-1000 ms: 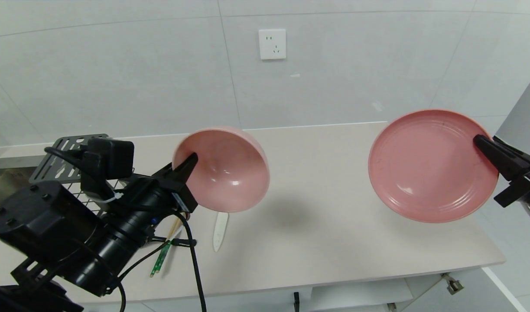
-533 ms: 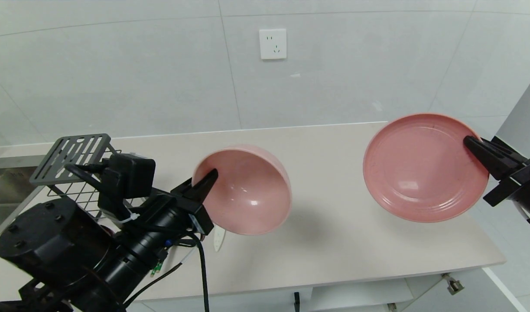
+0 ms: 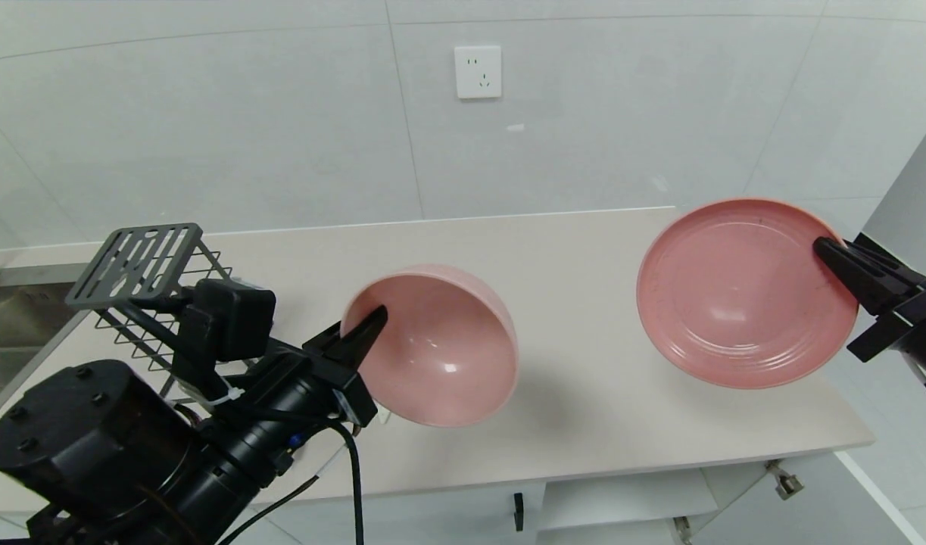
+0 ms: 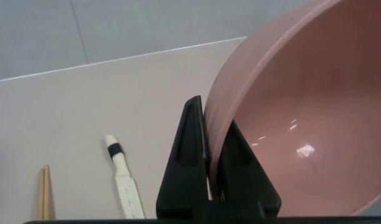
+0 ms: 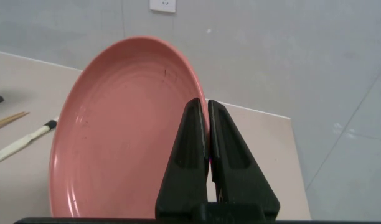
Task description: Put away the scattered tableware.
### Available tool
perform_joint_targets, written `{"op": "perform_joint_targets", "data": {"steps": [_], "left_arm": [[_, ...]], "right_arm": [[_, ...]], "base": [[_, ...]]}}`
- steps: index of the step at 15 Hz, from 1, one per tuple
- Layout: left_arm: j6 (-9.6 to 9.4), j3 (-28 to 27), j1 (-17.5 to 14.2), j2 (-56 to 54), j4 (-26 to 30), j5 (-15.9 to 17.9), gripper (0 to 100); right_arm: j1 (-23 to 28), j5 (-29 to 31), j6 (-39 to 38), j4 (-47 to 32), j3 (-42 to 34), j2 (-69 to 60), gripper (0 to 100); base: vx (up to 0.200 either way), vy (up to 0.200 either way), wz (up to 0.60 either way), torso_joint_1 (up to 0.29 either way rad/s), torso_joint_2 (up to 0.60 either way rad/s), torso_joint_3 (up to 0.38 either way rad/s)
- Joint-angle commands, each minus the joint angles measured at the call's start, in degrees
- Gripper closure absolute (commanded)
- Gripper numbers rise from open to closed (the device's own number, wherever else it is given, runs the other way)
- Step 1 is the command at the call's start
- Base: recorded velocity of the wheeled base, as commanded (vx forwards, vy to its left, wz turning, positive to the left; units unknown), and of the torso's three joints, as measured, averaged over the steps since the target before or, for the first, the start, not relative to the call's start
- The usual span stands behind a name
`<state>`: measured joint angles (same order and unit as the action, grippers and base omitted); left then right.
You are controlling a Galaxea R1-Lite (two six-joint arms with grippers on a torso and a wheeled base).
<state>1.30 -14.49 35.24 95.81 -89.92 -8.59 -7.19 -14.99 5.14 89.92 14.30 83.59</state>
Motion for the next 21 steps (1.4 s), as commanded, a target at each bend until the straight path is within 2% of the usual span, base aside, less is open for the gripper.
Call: {"op": "perform_joint_targets", "data": {"steps": [1,4,7,9,18,21], "left_arm": [[0.01,0.34,0.00,0.08,-0.08,-0.02,100],[0.01,0.43,0.00,-0.09,-0.08,-0.02,100],[0.01,0.78,0.53,-0.18,-0.08,-0.02,100],[0.01,1.40,2.11,-0.44,-0.08,-0.02,100],[0.01,1.40,2.11,-0.36,-0.08,-0.02,100],[0.01,1.40,2.11,-0.53,-0.08,-0.02,100]], "right_arm": [[-0.01,-0.03,0.04,0.08,0.03,-0.18,100],[-0.01,-0.03,0.04,0.08,0.03,-0.36,100],[-0.01,-0.03,0.04,0.08,0.03,-0.09,100],[-0.01,-0.03,0.13,0.08,0.03,-0.18,100],[-0.10,-0.03,1.45,0.08,-0.41,-0.53,100],[-0.10,-0.03,1.45,0.08,-0.41,-0.53,100]], "base": [[-0.200,0.000,0.00,-0.012,0.00,0.002],[-0.133,0.000,0.00,-0.008,0.00,0.005],[0.000,0.000,-0.60,-0.002,0.00,0.002],[0.000,0.000,-0.60,-0.005,0.00,0.007],[0.000,0.000,0.00,0.000,0.00,0.000],[-0.200,-0.067,0.00,0.002,0.00,0.005]]}}
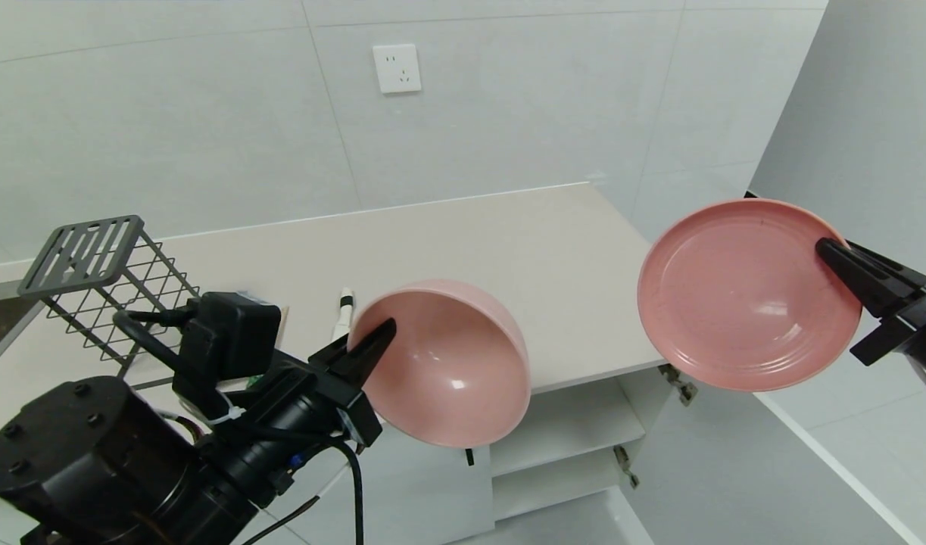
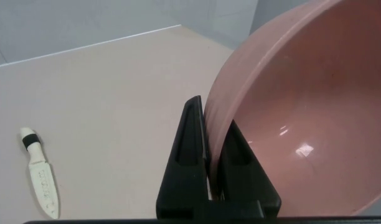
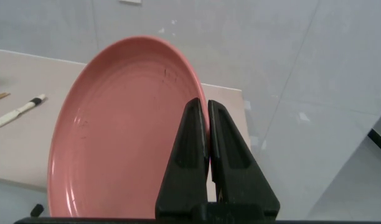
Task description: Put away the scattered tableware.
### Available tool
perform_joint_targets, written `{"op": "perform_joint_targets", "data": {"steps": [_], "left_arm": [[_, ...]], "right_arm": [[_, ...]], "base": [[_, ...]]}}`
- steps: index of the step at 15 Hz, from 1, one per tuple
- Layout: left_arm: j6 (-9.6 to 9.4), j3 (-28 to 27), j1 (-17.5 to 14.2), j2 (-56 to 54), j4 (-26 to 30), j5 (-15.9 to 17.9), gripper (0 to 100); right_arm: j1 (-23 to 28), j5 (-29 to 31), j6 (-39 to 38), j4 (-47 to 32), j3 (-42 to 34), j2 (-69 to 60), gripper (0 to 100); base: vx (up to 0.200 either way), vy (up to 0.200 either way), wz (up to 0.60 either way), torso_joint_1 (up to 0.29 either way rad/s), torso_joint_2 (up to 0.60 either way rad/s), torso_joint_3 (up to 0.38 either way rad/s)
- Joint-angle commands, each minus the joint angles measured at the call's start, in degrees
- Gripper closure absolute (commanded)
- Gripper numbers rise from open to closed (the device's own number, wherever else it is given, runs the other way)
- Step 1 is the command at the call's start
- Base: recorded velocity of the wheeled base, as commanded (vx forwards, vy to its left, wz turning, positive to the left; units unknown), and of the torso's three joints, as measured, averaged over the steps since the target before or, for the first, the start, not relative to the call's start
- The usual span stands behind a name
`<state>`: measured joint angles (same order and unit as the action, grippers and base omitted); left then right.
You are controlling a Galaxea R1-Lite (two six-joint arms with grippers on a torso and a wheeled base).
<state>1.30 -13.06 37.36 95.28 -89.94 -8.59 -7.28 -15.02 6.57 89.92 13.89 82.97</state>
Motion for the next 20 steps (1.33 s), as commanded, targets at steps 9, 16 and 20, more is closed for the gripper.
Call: {"op": "perform_joint_targets", "data": {"steps": [9,16,20], "left_arm": [[0.01,0.31,-0.01,0.17,-0.06,0.07,100],[0.01,0.75,-0.01,0.61,-0.06,0.07,100],[0.01,1.10,-0.01,0.69,-0.06,0.07,100]], "right_arm": [[-0.02,-0.01,0.20,0.08,0.00,0.09,100],[-0.02,-0.01,0.28,0.08,0.00,0.00,100],[-0.11,-0.10,0.37,0.08,-0.17,0.00,100]], "base": [[-0.022,-0.022,0.00,0.001,0.00,-0.001],[0.000,0.000,0.00,-0.038,0.08,0.037],[0.000,0.000,0.00,-0.216,0.43,0.211]]}}
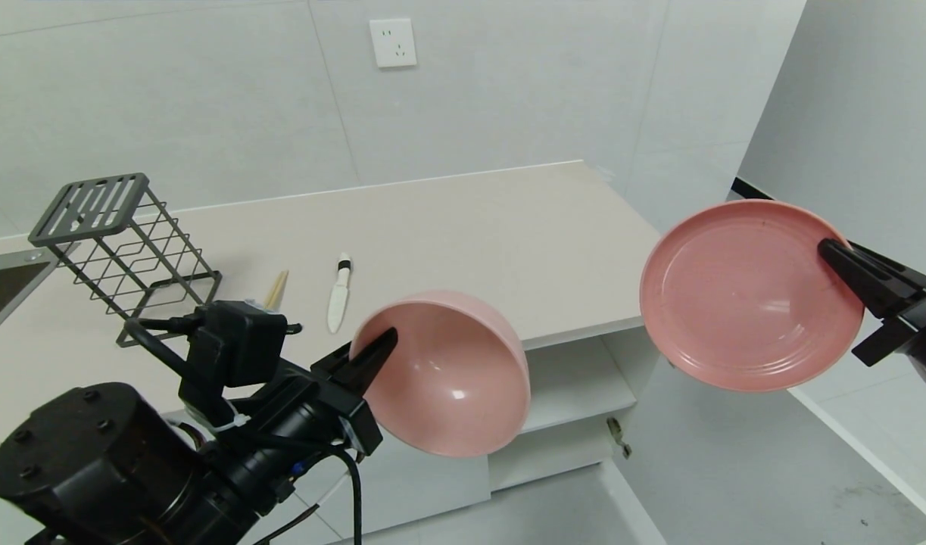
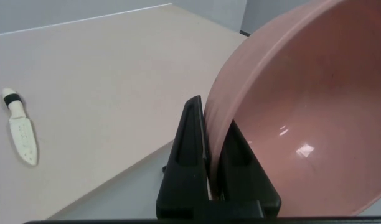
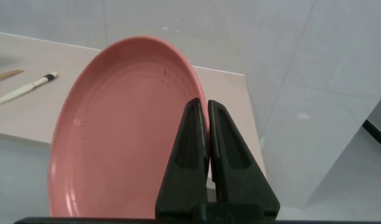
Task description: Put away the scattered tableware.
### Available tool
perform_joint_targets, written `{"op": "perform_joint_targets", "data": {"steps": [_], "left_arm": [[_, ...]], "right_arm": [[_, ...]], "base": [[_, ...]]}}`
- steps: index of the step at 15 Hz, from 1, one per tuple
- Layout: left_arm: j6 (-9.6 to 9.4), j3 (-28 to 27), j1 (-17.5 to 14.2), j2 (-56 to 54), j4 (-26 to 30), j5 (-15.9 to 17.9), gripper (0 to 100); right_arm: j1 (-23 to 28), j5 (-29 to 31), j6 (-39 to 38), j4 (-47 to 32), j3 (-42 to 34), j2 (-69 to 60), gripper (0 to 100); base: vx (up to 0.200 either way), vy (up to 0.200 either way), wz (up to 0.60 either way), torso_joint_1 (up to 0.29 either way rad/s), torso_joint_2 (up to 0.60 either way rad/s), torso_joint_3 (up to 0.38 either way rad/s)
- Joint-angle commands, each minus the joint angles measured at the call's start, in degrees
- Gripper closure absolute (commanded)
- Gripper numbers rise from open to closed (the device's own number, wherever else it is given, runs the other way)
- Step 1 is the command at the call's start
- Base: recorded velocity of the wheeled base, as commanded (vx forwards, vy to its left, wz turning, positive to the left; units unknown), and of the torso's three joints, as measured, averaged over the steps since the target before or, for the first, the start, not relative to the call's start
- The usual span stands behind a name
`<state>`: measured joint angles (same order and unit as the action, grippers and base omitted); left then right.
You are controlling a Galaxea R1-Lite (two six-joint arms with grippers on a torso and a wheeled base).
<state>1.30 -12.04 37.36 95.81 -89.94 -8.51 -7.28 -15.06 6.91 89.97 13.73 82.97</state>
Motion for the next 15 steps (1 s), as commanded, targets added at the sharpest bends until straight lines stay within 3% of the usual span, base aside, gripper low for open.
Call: {"op": "perform_joint_targets", "data": {"steps": [1,15], "left_arm": [[0.01,0.09,-0.01,0.35,-0.06,-0.02,100],[0.01,0.44,-0.01,0.79,-0.06,-0.02,100]], "right_arm": [[-0.11,-0.06,0.56,0.03,-0.28,0.09,100],[-1.25,0.03,0.56,0.03,-0.46,0.26,100]], "base": [[0.000,0.000,0.00,-0.271,0.53,0.266],[0.000,0.000,0.00,-0.270,0.52,0.253]]}}
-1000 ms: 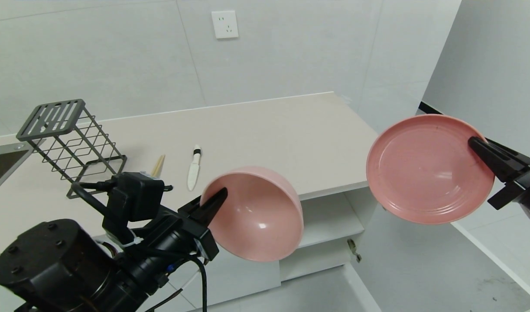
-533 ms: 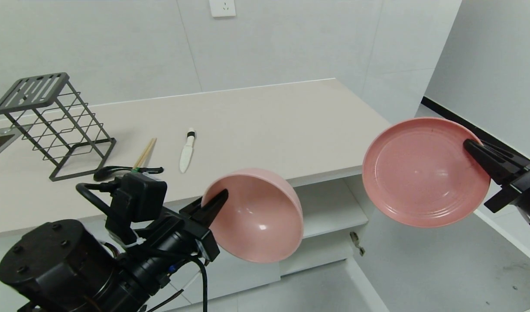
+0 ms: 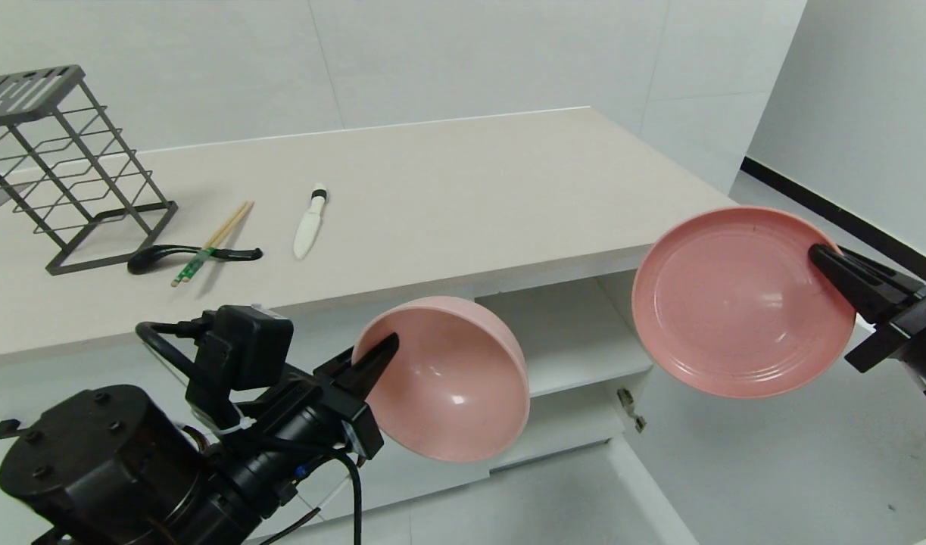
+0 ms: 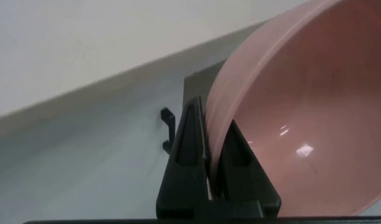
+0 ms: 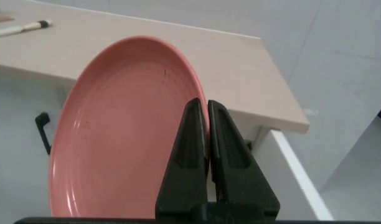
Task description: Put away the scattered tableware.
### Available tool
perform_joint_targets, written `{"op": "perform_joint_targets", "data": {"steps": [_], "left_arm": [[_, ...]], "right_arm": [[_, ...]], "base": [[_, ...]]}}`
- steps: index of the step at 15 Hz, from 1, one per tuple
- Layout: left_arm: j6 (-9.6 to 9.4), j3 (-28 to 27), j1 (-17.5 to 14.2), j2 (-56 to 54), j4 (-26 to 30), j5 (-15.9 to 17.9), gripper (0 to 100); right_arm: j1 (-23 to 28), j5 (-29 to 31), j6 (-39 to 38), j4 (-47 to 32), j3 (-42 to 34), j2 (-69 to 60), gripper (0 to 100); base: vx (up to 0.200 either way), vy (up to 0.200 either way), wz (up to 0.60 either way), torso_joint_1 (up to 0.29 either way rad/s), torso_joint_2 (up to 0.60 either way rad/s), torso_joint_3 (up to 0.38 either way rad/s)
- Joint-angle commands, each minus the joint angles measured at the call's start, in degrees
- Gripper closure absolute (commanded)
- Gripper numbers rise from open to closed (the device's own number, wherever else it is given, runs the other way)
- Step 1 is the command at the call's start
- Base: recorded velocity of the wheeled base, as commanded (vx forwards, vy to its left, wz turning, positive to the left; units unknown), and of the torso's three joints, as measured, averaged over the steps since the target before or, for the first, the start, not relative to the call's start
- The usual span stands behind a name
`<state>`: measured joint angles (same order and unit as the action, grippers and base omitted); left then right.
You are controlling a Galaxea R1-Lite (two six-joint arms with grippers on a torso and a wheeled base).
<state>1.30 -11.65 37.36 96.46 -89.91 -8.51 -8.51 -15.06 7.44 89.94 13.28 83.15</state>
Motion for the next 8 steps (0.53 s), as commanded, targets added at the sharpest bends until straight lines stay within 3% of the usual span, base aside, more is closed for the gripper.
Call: {"op": "perform_joint_targets", "data": {"steps": [1,8], "left_arm": [[0.01,0.05,-0.01,0.13,-0.09,-0.02,100],[0.01,0.05,-0.01,0.04,-0.09,-0.02,100]], "right_arm": [[-0.02,-0.06,0.03,0.06,0.00,0.08,100],[-0.02,0.03,0.12,0.06,-0.09,0.08,100]], "base": [[0.000,0.000,0.00,-0.246,0.49,0.232],[0.000,0.000,0.00,-0.250,0.45,0.202]]}}
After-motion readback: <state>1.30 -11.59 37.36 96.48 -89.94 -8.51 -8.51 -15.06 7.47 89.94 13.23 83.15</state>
